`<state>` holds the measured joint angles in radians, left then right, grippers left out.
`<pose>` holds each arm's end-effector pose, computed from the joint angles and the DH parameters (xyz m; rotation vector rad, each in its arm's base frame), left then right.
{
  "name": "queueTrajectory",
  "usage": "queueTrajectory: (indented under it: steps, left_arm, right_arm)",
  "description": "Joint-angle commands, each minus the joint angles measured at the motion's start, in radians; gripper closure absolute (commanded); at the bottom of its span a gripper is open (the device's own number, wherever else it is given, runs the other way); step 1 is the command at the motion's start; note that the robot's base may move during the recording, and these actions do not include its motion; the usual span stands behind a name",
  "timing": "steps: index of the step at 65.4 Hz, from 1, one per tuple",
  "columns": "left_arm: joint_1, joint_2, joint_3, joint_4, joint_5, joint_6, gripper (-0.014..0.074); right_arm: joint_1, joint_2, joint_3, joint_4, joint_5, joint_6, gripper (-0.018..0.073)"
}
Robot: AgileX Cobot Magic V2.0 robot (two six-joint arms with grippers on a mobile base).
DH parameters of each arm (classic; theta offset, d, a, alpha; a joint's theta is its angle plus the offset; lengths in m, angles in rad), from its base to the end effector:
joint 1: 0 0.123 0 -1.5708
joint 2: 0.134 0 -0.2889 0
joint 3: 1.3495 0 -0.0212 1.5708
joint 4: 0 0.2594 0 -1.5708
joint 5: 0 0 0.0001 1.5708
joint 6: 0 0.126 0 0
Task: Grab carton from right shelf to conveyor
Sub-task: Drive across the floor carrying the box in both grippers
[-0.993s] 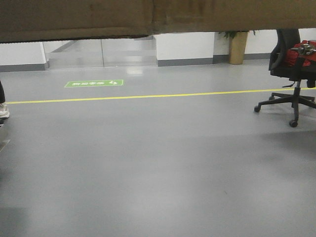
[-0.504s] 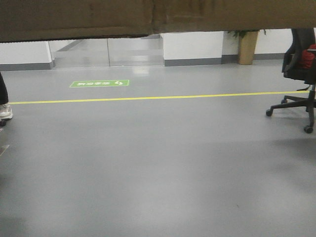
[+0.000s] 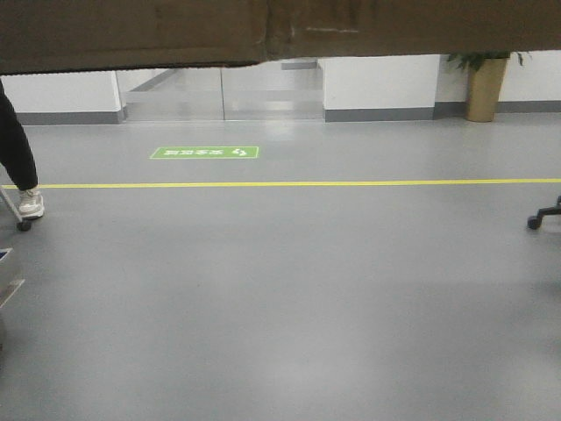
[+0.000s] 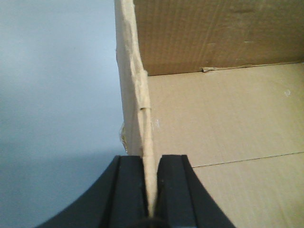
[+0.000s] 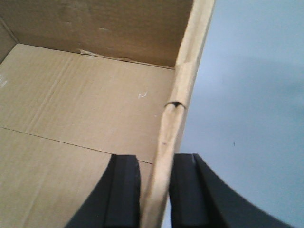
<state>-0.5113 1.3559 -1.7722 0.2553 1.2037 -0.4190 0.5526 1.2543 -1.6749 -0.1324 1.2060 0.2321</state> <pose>0.2658 -0.1151 0.4768 0.0819 2.2417 -0.1849 0.2294 0.1232 0.4716 -0.3508 2.2448 0.2519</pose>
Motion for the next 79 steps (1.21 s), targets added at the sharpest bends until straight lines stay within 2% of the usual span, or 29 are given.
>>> queueTrajectory:
  steps: [1,14,32,79]
  left_arm:
    - [-0.01,-0.012,-0.002,-0.004,-0.045,-0.006,0.0613]
    - [-0.01,-0.012,-0.002,-0.004,-0.047,-0.006,0.0613]
    - [-0.01,-0.012,-0.002,0.046,-0.048,-0.006,0.0613]
    - [-0.01,-0.012,-0.002,0.048,-0.048,-0.006,0.0613]
  right_arm:
    - [0.001,-0.01,-0.001,0.016,-0.064,-0.018,0.0626]
    - [0.001,-0.01,-0.001,0.016,-0.064,-0.018,0.0626]
    - [0.001,-0.01,-0.001,0.016,-0.076,-0.018,0.0626]
    - [0.001,-0.01,-0.001,0.016,-0.21,-0.018,0.0626]
